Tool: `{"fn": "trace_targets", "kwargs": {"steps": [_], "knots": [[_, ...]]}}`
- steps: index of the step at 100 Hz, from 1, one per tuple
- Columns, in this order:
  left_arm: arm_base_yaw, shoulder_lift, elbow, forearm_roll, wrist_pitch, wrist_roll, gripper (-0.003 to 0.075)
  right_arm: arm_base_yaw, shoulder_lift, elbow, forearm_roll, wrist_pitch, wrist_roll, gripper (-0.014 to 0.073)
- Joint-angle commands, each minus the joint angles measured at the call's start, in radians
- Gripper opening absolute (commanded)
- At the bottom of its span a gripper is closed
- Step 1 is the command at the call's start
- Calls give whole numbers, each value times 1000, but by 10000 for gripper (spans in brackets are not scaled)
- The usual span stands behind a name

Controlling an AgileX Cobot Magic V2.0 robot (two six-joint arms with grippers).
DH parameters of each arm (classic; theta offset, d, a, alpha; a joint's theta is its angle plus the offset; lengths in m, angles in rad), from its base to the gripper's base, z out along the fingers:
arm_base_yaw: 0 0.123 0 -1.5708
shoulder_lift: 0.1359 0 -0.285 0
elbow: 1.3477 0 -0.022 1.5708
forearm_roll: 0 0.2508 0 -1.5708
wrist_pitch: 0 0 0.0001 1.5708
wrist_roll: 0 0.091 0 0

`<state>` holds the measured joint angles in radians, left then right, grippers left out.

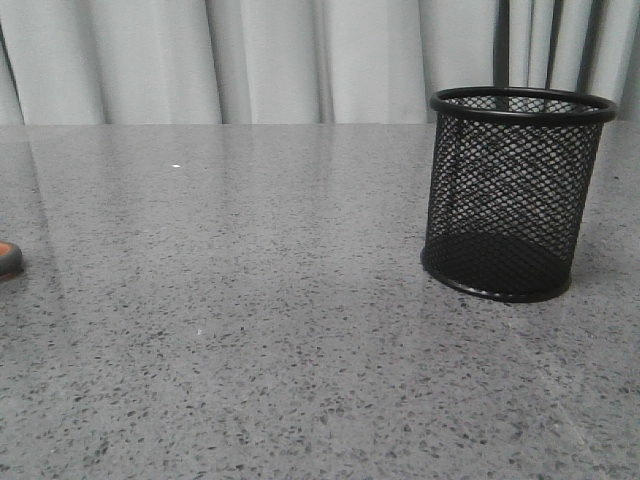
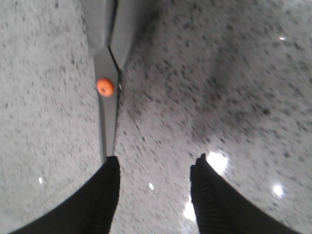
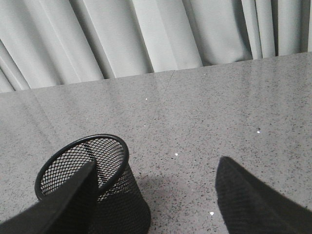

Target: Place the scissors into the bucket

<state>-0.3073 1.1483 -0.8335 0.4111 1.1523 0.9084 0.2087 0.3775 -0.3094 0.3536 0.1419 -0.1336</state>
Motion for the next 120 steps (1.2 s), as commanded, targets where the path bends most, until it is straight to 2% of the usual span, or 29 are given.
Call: {"fn": "trace_targets", "kwargs": {"steps": [1, 7, 19, 27, 33, 46, 49, 65, 120], "knots": [[-5, 54, -53, 4, -48, 11, 386, 2, 15, -37, -9, -71, -7, 461], [-5, 100, -81, 4, -52, 13, 412, 8, 15, -37, -9, -71, -7, 461], [3, 161, -152, -1, -52, 13, 414, 18, 15, -37, -9, -71, -7, 461], [38, 185, -219, -69, -49, 49, 414, 18, 15, -37, -9, -71, -7, 461], [75, 195, -257, -177, -32, 144, 411, 18, 15, -37, -9, -71, -7, 461], [184, 214, -302, -400, 83, 478, 411, 18, 15, -37, -9, -71, -7, 461], [203, 216, -302, -434, 101, 508, 411, 18, 15, -37, -9, -71, -7, 461], [250, 234, -300, -465, 94, 520, 411, 18, 15, -35, -11, -73, -7, 461], [250, 360, -292, -483, 74, 541, 410, 18, 20, -35, -37, -78, -7, 461]]}}
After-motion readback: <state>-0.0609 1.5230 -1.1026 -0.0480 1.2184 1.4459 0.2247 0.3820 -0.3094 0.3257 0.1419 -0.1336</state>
